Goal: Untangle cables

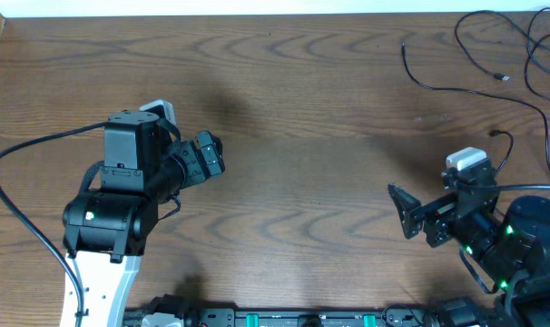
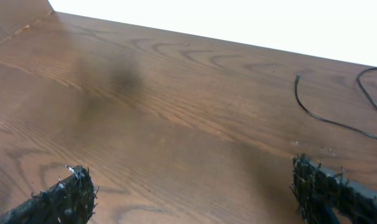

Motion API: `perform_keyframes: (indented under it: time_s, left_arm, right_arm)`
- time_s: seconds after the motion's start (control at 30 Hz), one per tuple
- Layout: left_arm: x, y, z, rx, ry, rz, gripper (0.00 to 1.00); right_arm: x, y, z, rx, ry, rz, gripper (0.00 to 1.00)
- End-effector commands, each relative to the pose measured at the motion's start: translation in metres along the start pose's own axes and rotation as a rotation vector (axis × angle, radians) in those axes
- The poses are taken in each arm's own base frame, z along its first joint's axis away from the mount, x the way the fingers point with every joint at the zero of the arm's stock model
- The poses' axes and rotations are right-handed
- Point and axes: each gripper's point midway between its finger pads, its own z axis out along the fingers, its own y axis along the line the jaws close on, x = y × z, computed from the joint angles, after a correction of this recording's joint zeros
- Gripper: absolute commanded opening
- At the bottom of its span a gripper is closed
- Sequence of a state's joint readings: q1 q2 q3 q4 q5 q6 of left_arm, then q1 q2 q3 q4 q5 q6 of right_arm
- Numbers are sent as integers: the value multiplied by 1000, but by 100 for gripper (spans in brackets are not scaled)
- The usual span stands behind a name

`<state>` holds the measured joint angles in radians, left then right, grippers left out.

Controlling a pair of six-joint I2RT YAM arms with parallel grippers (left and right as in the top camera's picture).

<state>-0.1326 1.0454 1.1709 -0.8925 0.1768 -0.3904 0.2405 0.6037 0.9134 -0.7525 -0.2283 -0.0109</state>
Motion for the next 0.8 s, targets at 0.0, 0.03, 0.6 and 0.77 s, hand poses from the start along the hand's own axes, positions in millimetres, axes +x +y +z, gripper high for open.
perform_keyframes:
  time_s: [0.0,0.03,0.6,0.77]
  left_arm:
    - [-3,2,-1,-13,-9,14,98]
    - [-3,2,-1,-13,-9,14,98]
    - [-3,2,-1,-13,-9,14,98]
    - [-3,2,-1,-13,-9,14,98]
  right_arm:
    - [9,1,8,-17,9,-3,99]
    - [10,1,9,-20,10,-3,99]
    - [30,-10,47,-6,-54,-15,99]
    - [29,-14,54,2,-92,-21,99]
